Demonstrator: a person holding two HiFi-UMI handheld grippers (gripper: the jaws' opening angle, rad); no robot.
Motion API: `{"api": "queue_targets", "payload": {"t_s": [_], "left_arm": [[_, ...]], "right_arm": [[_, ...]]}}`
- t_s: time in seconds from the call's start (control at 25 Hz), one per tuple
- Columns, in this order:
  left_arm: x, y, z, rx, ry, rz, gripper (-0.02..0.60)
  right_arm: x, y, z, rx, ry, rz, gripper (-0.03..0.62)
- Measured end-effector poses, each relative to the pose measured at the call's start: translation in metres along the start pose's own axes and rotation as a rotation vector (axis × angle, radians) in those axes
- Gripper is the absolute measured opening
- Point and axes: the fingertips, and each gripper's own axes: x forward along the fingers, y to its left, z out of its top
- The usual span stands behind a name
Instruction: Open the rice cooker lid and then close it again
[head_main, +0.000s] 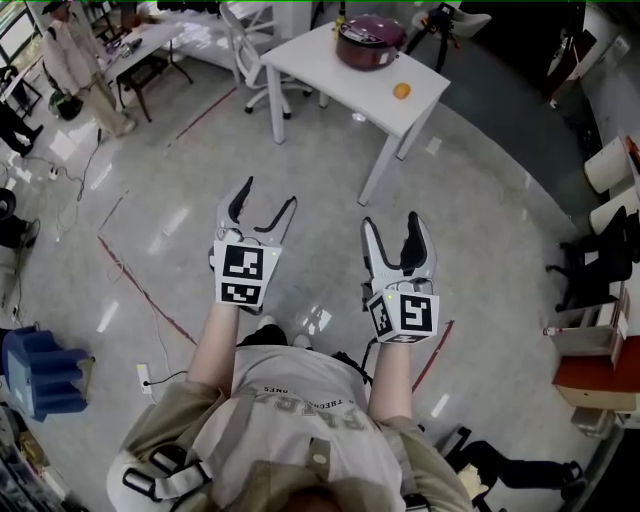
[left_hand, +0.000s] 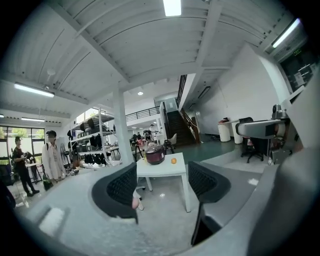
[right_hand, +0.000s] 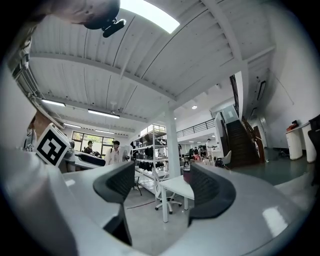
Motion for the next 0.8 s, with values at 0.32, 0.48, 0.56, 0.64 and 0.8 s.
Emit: {"api": "queue_targets", "payload": {"t_s": [0.32, 0.48, 0.56, 0.64, 0.8], "left_arm": [[0.002, 0.026, -0.012, -0.013, 0.034, 0.036, 0.334], [0.013, 0.036, -0.022, -0.023, 0.046, 0.029, 0.334], [0.022, 0.040, -0.028, -0.029, 0.051, 0.021, 0.334], [0.035, 0.045, -0.033, -0.034, 0.062, 0.011, 0.334], [0.062, 0.058, -0.037, -0.037, 0.071, -0.006, 0.334]], "right_arm": [[0.013, -0.003, -0.005, 0.030, 0.011, -0.002, 0.327], [0.024, -0.003, -0.015, 0.032, 0.031, -0.010, 0.327], [0.030, -0.004, -0.019, 0.027, 0.038, -0.020, 0.327], [0.038, -0.008, -0.022, 0.027, 0.043, -0.030, 0.327], [0.061, -0.018, -0.028, 0.034, 0.052, -0.052, 0.327]]}}
